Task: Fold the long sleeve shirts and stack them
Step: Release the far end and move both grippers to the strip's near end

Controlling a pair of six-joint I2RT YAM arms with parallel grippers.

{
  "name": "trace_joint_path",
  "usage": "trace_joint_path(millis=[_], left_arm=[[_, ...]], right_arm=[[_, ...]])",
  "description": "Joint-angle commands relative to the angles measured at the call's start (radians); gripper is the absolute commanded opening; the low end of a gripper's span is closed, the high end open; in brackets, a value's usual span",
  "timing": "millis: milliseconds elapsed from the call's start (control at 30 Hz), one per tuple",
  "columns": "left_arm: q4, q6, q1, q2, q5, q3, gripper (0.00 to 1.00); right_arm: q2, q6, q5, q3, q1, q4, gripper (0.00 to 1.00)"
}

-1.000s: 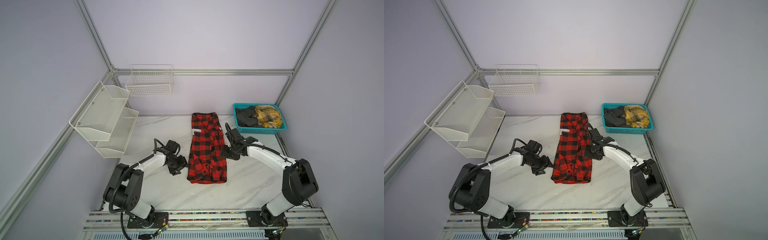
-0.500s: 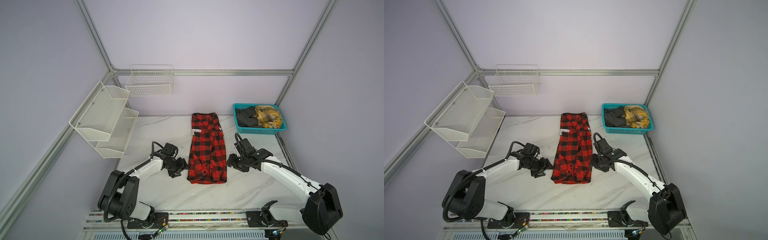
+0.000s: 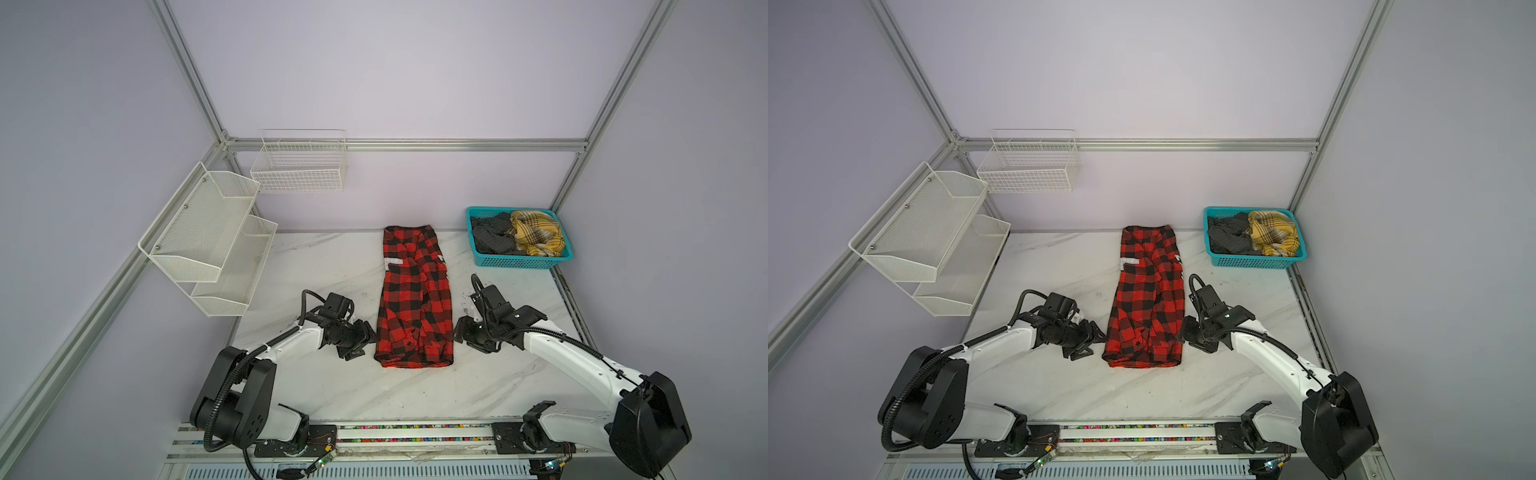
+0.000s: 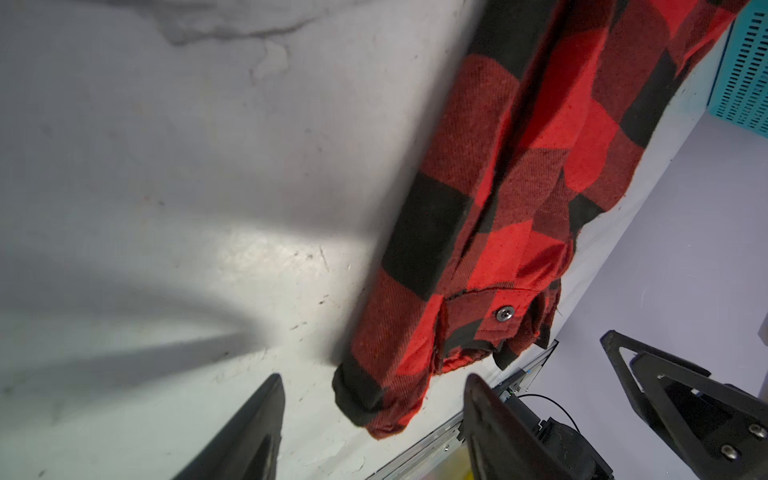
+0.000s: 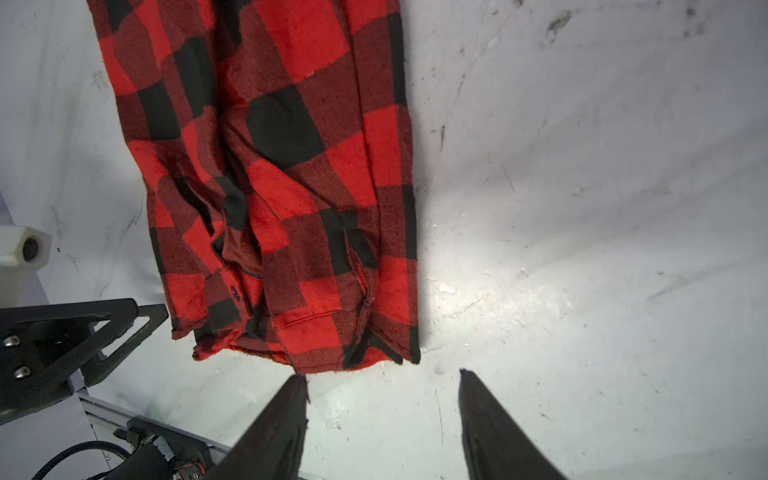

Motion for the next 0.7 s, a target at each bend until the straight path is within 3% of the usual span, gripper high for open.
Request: trace_joint_path(millis=[0,667], left_arm=[[0.043,-0.023,0.000,0.026,0.022,-0.044,0.66],[0.050,0.016,0.000,0.154,0.020,-0.029,0.53]], right_arm=[[0.009,0.011,-0.013,-0.017,0.004,0.023,0.60],[0.033,0.071,-0.073,-0.146,0.004,0.177,0.59]])
